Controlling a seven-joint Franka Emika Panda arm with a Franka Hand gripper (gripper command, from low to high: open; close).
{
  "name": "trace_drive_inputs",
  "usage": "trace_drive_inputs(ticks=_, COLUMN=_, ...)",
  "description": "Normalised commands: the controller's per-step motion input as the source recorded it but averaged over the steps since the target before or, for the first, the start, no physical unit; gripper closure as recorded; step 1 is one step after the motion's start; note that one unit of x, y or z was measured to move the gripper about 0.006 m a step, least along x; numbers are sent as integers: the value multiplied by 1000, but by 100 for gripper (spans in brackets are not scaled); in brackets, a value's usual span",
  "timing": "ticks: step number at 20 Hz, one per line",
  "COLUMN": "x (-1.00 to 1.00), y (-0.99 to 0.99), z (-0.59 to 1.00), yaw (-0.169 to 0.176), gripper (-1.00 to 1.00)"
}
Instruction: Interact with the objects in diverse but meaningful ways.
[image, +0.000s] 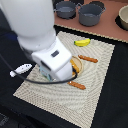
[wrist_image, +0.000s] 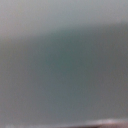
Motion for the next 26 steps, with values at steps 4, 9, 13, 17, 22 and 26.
trace_drive_inputs(ticks=4, x=-459, y=730, z=241, yaw=0, gripper=100)
trace_drive_inputs(ticks=9, x=-424, y=561, z=113, yaw=0, gripper=100)
trace_drive_inputs(ticks=13, x=-399, y=539, z=178, yaw=0, gripper=100)
trace_drive_inputs(ticks=17, x=-487, y=607, z=159, yaw=0, gripper=100)
trace_drive_inputs(ticks=22, x=-591, y=631, z=170, yaw=0, gripper=100)
trace_drive_inputs(ticks=26, x=-608, y=639, z=191, yaw=0, gripper=100)
